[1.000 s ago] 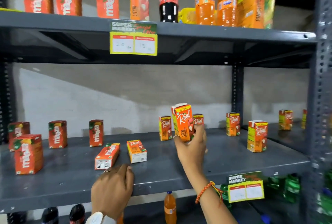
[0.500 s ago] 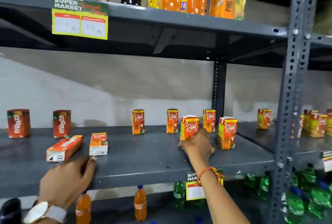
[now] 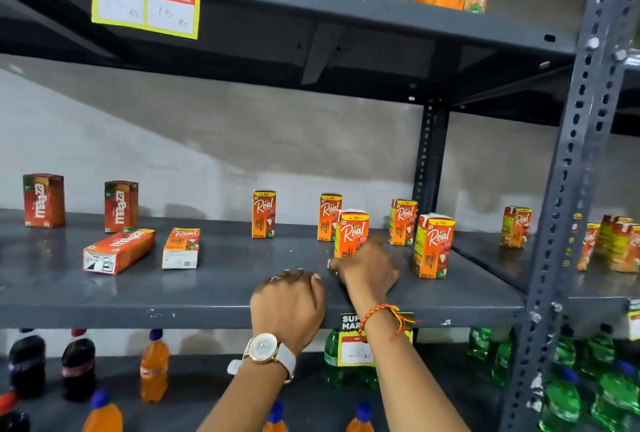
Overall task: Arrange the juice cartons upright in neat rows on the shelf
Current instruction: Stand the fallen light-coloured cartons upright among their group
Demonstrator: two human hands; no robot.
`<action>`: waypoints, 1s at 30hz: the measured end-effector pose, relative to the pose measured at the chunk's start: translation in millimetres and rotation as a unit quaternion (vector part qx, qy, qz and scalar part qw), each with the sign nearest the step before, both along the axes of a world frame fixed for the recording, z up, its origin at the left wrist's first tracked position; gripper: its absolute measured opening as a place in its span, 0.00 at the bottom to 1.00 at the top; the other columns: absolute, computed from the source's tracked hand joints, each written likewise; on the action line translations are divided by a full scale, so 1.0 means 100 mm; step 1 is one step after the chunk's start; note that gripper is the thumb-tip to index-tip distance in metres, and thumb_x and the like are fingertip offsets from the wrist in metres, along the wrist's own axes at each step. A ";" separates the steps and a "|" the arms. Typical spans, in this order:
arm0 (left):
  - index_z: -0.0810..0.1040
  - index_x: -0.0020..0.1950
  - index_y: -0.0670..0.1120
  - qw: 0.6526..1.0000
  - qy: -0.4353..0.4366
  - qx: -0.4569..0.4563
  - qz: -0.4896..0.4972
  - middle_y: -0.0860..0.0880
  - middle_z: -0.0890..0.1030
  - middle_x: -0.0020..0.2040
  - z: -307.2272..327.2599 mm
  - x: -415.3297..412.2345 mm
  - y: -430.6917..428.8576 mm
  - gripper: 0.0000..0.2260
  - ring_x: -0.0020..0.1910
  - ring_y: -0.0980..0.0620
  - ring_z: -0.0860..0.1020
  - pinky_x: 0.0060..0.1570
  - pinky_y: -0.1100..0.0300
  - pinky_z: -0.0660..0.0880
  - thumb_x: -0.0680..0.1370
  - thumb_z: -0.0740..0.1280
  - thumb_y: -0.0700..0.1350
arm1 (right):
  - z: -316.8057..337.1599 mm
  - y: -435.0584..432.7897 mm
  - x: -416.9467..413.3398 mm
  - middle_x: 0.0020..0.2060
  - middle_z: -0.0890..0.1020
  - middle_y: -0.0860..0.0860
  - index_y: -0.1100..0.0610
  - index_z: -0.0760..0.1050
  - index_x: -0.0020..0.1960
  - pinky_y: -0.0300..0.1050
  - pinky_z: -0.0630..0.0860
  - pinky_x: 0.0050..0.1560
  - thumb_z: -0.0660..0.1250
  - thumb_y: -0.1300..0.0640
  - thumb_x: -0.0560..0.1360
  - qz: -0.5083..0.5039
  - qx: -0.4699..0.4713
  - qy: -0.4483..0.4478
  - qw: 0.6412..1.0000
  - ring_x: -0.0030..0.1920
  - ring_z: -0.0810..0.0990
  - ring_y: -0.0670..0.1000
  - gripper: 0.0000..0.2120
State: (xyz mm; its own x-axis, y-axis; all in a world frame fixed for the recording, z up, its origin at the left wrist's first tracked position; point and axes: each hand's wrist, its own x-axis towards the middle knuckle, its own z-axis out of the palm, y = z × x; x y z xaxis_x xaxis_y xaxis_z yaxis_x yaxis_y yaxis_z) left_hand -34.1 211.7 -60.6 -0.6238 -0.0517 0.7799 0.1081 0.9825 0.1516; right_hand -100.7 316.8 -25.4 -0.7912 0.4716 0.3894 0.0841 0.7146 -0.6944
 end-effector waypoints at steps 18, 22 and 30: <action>0.81 0.35 0.49 1.000 0.003 0.005 0.003 0.51 0.83 0.31 -0.07 0.07 -0.29 0.18 0.30 0.50 0.80 0.32 0.58 0.76 0.75 0.54 0.52 | -0.06 -0.07 0.36 0.52 0.76 0.61 0.63 0.65 0.54 0.53 0.75 0.49 0.74 0.36 0.56 0.017 -0.043 0.185 0.982 0.54 0.75 0.62 0.41; 0.78 0.30 0.48 0.998 0.029 0.024 0.055 0.49 0.82 0.29 -0.01 0.23 -1.04 0.18 0.29 0.47 0.80 0.35 0.57 0.75 0.75 0.57 0.51 | 0.02 -0.59 0.63 0.41 0.77 0.57 0.63 0.72 0.46 0.34 0.66 0.34 0.75 0.46 0.64 0.131 -0.071 0.325 0.934 0.40 0.75 0.54 0.23; 0.79 0.30 0.47 0.996 0.016 0.018 0.082 0.47 0.80 0.25 -0.02 0.36 -2.29 0.19 0.25 0.44 0.78 0.26 0.60 0.70 0.73 0.57 0.54 | 0.31 -2.12 0.37 0.32 0.75 0.56 0.58 0.70 0.33 0.42 0.61 0.27 0.71 0.44 0.65 0.277 0.015 -0.030 0.960 0.37 0.73 0.59 0.19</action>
State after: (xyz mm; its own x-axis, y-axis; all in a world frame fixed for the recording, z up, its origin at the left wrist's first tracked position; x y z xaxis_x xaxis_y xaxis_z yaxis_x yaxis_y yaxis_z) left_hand 2.0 -16.9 -62.9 -0.5794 -0.1797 0.7950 -0.0477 0.9812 0.1870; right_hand -63.3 104.9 5.7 -0.9388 -0.0393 0.3423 -0.2761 0.6801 -0.6791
